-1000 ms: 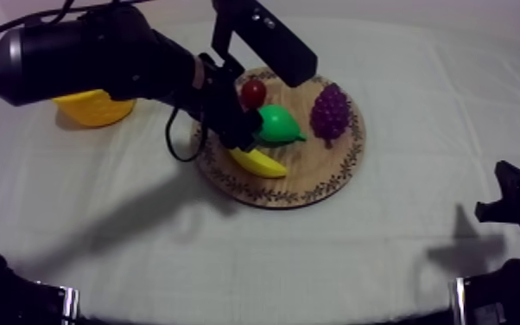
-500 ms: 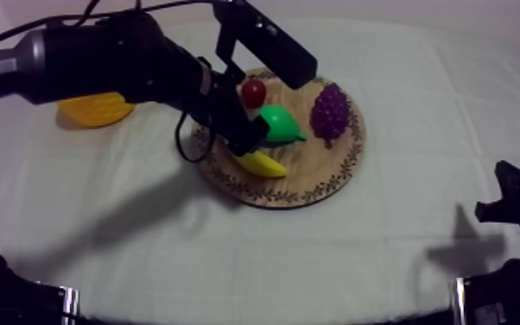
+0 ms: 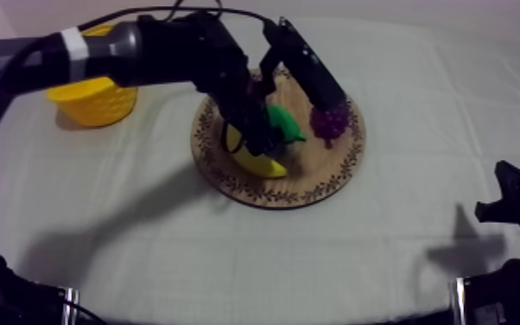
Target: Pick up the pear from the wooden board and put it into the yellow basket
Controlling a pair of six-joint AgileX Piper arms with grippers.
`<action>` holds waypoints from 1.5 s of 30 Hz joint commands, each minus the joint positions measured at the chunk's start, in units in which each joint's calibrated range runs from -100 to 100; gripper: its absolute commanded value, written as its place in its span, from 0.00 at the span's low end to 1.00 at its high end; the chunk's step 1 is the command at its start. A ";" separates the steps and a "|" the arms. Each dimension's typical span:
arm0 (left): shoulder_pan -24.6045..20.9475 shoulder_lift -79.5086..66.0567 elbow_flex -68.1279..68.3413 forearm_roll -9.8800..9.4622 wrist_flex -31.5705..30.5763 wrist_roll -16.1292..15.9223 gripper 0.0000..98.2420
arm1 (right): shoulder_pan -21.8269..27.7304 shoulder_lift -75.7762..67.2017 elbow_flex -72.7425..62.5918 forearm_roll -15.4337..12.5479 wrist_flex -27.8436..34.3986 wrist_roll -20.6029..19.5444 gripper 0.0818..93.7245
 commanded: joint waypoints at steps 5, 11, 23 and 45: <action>0.26 8.02 -11.35 0.52 4.32 -1.65 0.86 | -0.01 -0.02 0.04 0.00 0.00 0.00 0.00; -0.33 12.33 -15.97 1.05 6.84 -2.21 0.81 | -0.01 -0.02 0.04 0.00 0.00 0.00 0.00; -0.27 18.38 -22.37 1.26 10.32 0.39 0.65 | -0.01 -0.02 0.04 0.00 0.00 0.00 0.00; -10.16 -15.46 -18.37 -7.66 25.49 4.81 0.61 | -0.01 -0.02 0.04 0.00 0.00 0.00 0.00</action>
